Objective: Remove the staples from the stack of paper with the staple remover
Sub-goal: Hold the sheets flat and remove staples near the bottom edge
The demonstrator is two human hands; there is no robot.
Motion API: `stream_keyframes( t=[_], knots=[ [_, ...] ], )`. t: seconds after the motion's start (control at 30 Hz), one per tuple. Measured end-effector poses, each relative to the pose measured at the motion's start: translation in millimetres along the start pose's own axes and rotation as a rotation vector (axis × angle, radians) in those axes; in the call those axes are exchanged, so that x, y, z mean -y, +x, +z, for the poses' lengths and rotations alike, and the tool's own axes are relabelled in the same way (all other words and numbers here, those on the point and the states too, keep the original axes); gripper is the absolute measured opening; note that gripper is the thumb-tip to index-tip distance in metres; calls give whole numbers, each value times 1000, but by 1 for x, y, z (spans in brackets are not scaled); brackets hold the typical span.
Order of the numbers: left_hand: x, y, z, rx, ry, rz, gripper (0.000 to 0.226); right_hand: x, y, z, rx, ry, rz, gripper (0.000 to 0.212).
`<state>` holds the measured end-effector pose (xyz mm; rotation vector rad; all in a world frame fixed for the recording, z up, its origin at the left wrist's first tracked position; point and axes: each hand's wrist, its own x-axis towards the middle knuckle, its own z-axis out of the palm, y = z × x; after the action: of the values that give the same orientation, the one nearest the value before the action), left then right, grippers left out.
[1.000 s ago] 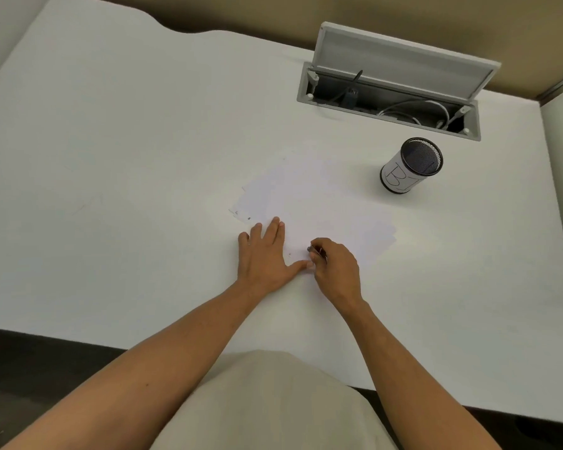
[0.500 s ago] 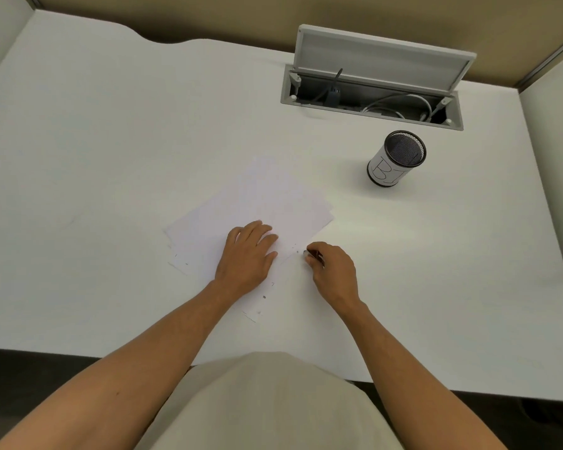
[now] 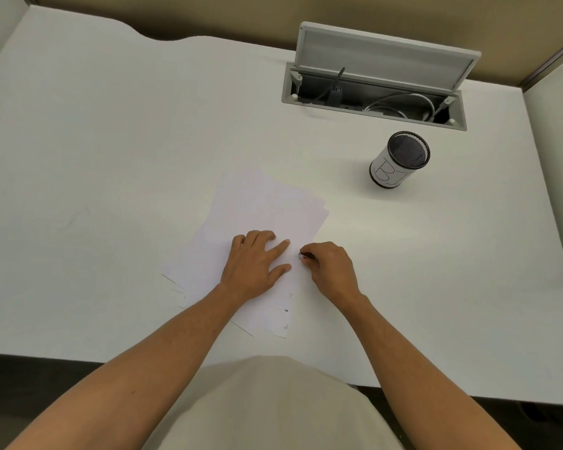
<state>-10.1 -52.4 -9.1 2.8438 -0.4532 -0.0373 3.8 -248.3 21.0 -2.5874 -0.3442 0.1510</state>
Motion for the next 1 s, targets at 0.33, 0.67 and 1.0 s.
stream_keyframes(
  t=[0.33,0.67,1.0],
  knots=[
    [2,10,20,54,-59,118,62,-5,6,-2,24,77,76,15],
    [3,10,29,40,26,135,64,-7,14,-5,49,54,-7,13],
    [0,13,28,64,54,99,63,-4,11,-4,50,68,7,15]
  ],
)
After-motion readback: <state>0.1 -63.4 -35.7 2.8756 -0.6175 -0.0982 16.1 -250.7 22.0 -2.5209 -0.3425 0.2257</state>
